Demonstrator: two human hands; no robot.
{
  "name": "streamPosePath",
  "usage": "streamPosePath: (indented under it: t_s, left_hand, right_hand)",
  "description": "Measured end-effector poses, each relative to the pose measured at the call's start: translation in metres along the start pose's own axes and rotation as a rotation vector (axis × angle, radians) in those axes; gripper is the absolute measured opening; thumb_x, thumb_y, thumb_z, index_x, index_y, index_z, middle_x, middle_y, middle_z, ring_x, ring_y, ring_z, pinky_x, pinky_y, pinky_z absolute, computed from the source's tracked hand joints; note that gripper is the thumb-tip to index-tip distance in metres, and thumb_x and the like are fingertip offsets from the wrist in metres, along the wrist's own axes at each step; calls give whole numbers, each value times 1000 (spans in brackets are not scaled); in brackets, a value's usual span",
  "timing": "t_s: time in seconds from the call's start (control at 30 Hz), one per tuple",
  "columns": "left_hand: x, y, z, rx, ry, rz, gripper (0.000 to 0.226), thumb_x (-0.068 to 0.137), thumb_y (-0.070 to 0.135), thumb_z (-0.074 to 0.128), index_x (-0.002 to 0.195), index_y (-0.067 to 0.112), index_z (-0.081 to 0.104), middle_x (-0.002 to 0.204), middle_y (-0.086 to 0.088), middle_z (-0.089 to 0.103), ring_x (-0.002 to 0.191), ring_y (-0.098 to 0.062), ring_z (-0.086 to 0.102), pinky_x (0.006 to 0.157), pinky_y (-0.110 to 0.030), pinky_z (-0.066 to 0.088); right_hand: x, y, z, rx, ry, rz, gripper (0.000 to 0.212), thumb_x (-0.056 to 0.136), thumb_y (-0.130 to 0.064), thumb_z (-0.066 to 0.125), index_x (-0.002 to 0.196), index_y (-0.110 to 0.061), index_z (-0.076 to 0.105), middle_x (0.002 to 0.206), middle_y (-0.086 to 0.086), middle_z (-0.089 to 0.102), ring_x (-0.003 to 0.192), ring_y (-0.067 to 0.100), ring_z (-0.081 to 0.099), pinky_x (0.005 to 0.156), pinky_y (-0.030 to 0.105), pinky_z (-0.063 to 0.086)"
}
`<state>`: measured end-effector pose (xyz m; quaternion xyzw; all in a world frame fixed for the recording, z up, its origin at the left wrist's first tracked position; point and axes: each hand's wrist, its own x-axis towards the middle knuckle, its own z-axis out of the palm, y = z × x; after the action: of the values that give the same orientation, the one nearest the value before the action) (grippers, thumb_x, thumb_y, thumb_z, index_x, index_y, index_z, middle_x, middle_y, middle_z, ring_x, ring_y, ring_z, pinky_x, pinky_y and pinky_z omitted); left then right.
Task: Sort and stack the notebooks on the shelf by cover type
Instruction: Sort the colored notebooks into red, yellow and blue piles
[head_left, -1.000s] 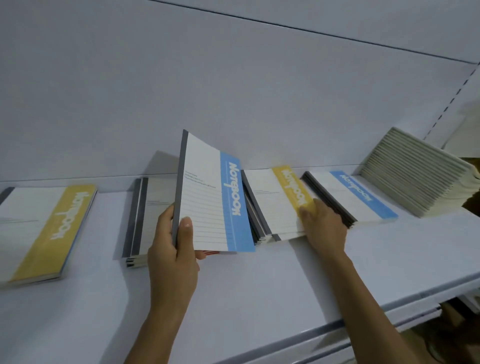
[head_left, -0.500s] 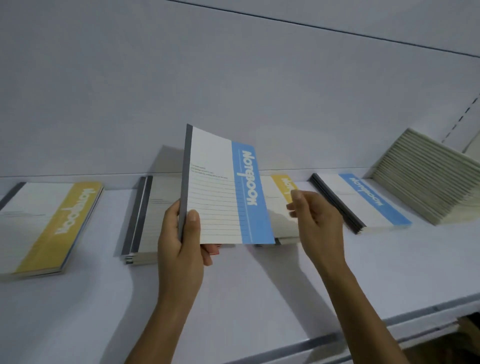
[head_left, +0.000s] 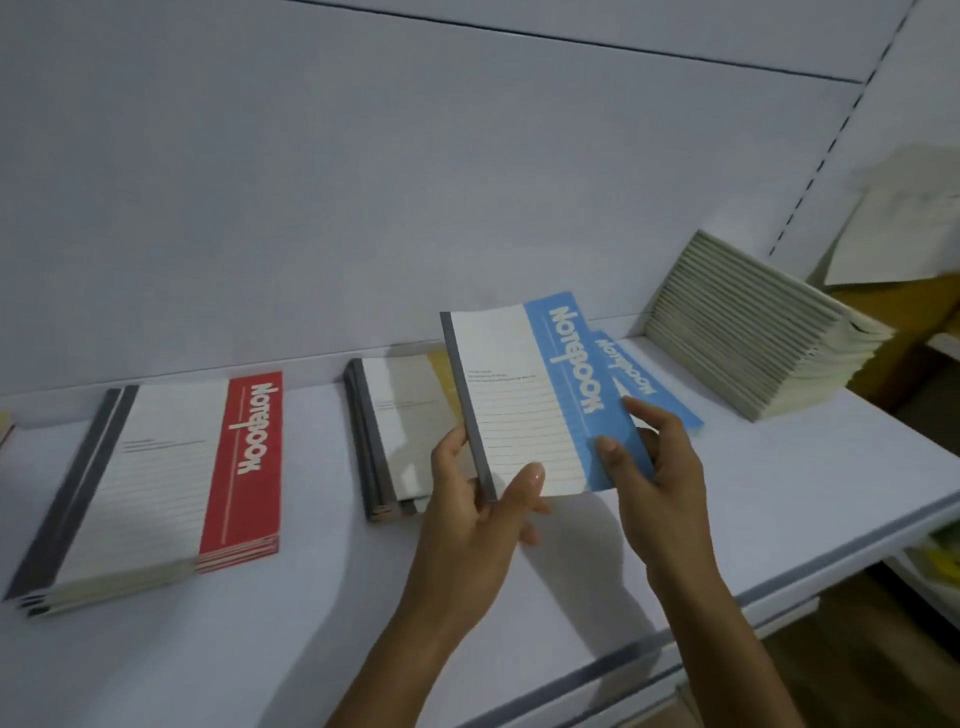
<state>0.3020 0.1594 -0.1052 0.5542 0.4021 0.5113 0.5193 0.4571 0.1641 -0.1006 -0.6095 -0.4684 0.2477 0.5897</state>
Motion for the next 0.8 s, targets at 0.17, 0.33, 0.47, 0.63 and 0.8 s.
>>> streamPosePath:
  t_s: [0.17, 0.33, 0.47, 0.63, 0.8]
  left_hand:
    - [24, -15, 66, 144, 9, -22, 58, 84, 39, 65, 128, 38, 27, 117, 6, 65, 86, -6, 67, 65, -17, 52]
    - [65, -23, 110, 1035, 180, 125, 69, 86, 51, 59, 138, 20, 27, 121, -1, 62, 104, -20, 58, 78, -34, 50]
    - [82, -37, 122, 1257, 215, 66, 80, 88, 62, 44, 145, 9, 25, 137, -5, 50, 119, -21, 47, 90, -32, 40]
    - [81, -61, 123, 1345, 162, 11, 78, 93, 59, 25, 150, 10, 9, 156, -3, 23, 134, -19, 30, 106, -29, 24]
    - [84, -60, 125, 1325, 172, -20, 73, 93, 54, 32, 149, 9, 18, 155, -4, 26, 132, -23, 32, 106, -31, 25]
  right_hand:
    - [43, 24, -51, -68, 66, -40, 31, 93, -18, 58, 117, -35, 47, 110, -4, 60, 86, 1, 62, 58, 11, 50]
    - [107, 50, -83, -228, -27, -65, 33, 94, -18, 57, 125, -21, 47, 111, -4, 58, 86, 6, 58, 58, 9, 43]
    - [147, 73, -86, -504, -302, -37, 40, 95, -29, 54, 133, -16, 44, 122, 3, 57, 106, 19, 55, 80, 31, 43]
    - [151, 95, -91, -609, -385, -191, 38, 93, -37, 53, 128, -21, 56, 129, -2, 59, 117, 18, 52, 100, 37, 37]
    - [148, 102, -91, -612, -456, -206, 89, 64, -82, 49, 134, -27, 45, 133, -10, 49, 123, 14, 42, 98, 26, 21]
